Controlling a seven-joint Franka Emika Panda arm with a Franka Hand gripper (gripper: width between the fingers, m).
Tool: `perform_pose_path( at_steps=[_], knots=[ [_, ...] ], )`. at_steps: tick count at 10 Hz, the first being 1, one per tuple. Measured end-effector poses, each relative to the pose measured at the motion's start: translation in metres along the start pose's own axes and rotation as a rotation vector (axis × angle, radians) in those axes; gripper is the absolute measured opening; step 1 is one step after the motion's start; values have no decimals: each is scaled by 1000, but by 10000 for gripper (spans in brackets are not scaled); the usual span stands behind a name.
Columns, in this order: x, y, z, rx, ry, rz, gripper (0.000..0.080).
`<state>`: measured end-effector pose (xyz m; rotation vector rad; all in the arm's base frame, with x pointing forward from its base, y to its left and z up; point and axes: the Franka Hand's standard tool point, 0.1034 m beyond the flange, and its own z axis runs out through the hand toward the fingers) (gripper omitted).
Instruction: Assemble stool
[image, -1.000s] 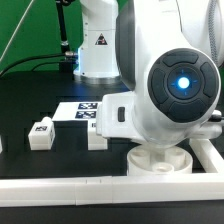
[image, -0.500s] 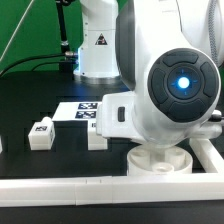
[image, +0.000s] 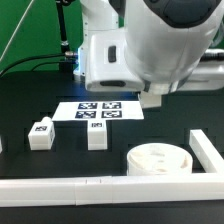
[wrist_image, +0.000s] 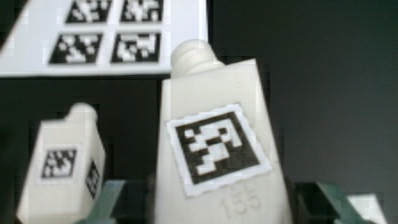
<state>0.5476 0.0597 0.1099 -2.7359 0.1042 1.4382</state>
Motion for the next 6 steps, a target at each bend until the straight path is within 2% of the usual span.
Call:
perform_pose_path(
  at_steps=[1,2,4,5,6],
  knots=[
    [8,-1,3,-2,13,1,325],
    [19,-4,-5,5,92,-2,325],
    [23,-9,-16,21,266,-3,325],
    [14,-13,-24,18,313,-11,325],
    [4,-14,-48,28,364,-37,325]
  ],
)
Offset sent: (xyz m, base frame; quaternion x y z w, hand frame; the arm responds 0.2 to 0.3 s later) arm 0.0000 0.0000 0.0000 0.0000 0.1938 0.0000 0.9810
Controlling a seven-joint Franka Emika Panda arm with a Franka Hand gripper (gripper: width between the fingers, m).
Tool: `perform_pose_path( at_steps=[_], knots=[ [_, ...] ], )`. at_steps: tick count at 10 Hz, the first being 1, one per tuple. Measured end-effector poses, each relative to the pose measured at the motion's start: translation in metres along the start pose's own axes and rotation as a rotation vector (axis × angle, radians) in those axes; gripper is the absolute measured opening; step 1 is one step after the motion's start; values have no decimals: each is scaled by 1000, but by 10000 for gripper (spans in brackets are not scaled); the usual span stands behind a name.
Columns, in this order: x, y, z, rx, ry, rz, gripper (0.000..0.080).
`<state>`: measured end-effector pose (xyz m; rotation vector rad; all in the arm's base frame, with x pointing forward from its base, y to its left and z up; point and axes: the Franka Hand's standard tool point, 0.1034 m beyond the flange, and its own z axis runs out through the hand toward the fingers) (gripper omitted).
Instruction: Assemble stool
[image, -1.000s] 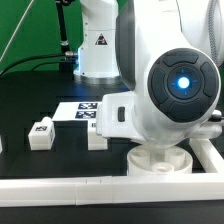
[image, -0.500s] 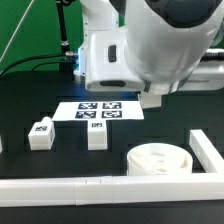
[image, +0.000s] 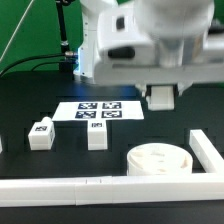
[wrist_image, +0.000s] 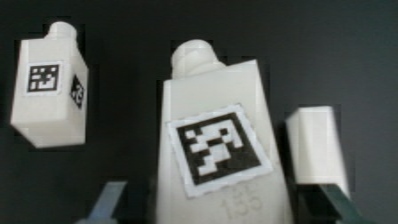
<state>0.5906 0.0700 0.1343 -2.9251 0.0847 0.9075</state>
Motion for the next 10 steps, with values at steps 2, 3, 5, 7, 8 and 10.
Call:
perform_pose_path(
  at_steps=[2,3,5,7,8,10],
  knots=[
    [6,-3,-40,10,146,-39,325],
    [16,-5,-41,15,254,-38,325],
    [16,-4,-41,20,373,-34,325],
    [30,-5,-35,34,535,-26,325],
    [39,-7,-32,41,614,-20,325],
    [53,-10,-33,100,759,-6,325]
  ],
)
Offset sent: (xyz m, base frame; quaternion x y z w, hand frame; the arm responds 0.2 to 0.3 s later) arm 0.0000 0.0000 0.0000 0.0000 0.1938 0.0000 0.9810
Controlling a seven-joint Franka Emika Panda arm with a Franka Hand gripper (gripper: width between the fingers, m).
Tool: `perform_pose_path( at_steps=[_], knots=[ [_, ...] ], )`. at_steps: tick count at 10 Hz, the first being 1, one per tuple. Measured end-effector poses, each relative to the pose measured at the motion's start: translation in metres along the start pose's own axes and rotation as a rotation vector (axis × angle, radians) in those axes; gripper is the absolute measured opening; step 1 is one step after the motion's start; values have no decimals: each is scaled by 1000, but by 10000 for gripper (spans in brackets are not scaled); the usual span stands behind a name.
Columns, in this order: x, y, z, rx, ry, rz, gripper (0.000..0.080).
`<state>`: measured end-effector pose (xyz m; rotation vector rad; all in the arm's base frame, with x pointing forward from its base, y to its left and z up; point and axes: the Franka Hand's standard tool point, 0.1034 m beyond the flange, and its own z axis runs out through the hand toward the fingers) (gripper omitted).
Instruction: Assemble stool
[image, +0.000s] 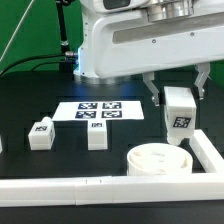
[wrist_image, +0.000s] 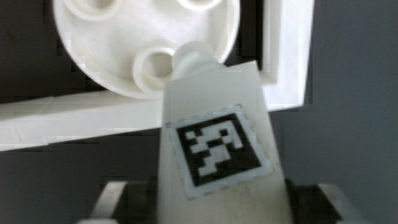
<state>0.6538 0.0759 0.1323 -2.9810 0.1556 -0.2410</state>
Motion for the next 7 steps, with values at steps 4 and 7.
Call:
perform_pose_path(
  at_steps=[4,7],
  knots=[
    [6,-2,5,-1,196,-2,325],
    [12,28,0,27,215,-37,325]
  ],
)
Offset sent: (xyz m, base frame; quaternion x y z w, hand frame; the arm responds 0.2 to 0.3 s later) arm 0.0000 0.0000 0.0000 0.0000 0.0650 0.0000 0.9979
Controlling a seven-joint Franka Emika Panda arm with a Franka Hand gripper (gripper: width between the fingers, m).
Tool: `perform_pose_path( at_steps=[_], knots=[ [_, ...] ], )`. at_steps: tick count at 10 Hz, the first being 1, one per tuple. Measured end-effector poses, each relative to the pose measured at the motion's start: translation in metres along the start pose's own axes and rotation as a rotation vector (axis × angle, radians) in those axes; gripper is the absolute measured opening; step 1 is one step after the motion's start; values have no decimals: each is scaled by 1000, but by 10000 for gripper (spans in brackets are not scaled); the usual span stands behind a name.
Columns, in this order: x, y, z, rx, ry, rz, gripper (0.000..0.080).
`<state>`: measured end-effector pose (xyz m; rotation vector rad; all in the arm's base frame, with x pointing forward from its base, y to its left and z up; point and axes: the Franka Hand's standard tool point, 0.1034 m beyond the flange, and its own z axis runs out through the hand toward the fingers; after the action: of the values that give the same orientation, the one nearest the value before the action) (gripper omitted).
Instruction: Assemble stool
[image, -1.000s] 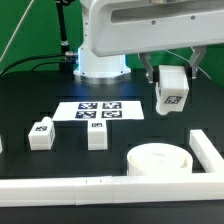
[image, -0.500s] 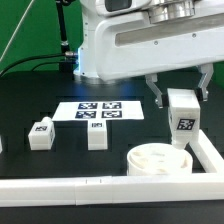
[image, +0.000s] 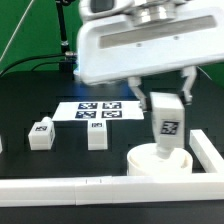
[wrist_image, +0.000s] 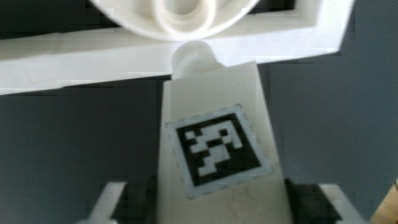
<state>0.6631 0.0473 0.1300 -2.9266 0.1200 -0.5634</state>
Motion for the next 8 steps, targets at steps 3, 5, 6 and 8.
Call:
perform_pose_path(
  at_steps=[3,5,6,8],
  knots=[
    [-8,-12,2,82,18,21,325],
    [-9,-24,-1,86,-14,31,325],
    [-11,-22,1,85,-16,34,325],
    [-11,-7,2,43,67,-15,325]
  ],
)
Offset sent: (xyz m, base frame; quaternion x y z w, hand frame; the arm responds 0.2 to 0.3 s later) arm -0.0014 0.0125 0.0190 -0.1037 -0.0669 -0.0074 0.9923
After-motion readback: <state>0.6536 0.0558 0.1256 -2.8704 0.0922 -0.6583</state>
